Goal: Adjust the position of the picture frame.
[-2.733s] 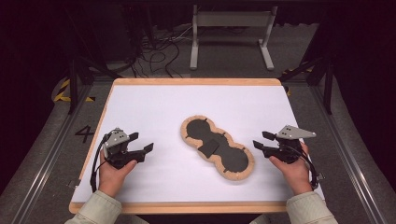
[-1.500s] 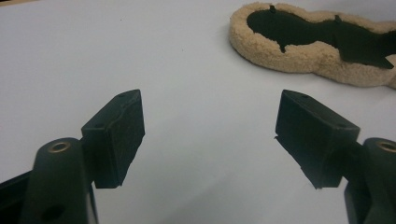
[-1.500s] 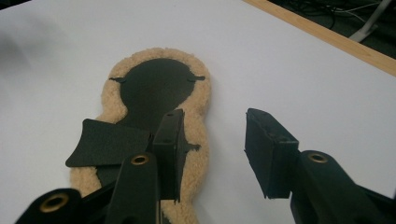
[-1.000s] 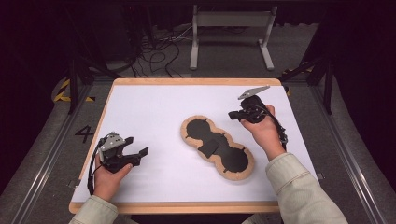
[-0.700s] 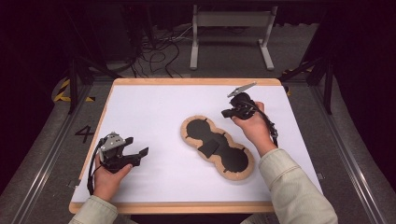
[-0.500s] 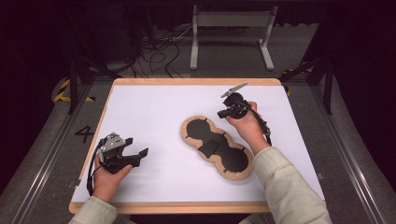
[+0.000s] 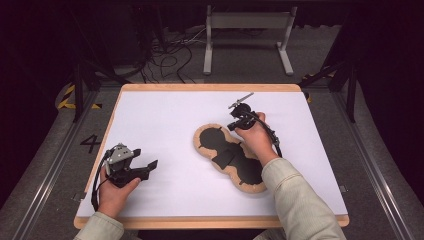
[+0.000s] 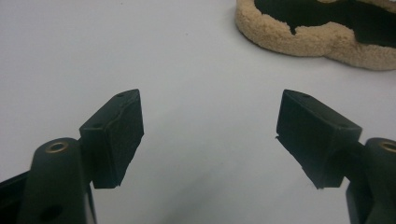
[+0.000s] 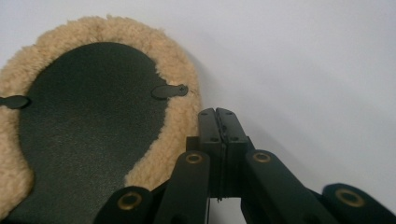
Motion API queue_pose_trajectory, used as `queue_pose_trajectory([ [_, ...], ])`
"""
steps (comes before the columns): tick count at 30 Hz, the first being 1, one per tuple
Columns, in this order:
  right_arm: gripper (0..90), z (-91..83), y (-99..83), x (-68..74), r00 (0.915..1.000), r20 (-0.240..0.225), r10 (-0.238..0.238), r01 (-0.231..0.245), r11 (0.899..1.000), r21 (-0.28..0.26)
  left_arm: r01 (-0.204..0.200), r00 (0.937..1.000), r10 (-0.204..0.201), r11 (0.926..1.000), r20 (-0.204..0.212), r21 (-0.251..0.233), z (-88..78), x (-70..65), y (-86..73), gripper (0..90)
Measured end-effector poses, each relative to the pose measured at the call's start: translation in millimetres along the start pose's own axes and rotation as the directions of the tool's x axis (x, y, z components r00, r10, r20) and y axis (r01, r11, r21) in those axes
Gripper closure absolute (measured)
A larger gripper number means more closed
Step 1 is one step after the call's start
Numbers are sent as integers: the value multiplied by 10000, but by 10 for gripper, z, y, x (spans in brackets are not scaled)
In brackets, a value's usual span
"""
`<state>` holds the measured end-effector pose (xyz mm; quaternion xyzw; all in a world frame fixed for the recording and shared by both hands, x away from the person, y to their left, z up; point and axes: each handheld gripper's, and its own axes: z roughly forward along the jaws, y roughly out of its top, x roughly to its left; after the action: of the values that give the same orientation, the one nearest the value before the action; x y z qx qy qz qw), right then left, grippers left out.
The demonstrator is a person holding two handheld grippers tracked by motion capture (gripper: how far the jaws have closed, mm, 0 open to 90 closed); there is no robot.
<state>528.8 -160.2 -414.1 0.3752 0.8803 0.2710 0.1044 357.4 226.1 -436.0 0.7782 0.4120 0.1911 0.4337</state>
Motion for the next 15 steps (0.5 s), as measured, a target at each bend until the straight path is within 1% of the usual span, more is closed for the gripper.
queue_pose_trajectory([
  [1,900,15,1,0,10000,20,-15,15,10000,25,126,9999,-126,9999,-12,-18,-2,0,-13,238],
  [3,900,49,1,-1,10000,-55,20,-20,9999,136,117,9999,-117,9999,-38,18,-15,23,-31,238],
  [5,900,78,5,15,9998,-206,81,-78,9998,156,245,9997,-245,9997,-47,-6,-29,28,-44,238],
  [9,900,92,30,75,9998,-95,-166,167,9997,185,263,9996,-263,9997,-85,-7,-41,30,-56,238],
  [10,900,94,37,94,9996,-90,-256,258,9994,224,318,9995,-318,9995,-78,-3,-41,25,-59,238],
  [11,900,98,47,122,9990,28,-455,455,9986,274,290,9995,-290,9996,-81,35,-42,25,-59,238],
  [12,900,98,53,139,9986,69,-521,519,9982,291,241,9997,-241,9997,-88,49,-40,24,-58,237],
  [15,900,104,72,206,9974,-155,-705,708,9973,212,200,9998,-200,9998,-86,67,-29,19,-56,238],
])
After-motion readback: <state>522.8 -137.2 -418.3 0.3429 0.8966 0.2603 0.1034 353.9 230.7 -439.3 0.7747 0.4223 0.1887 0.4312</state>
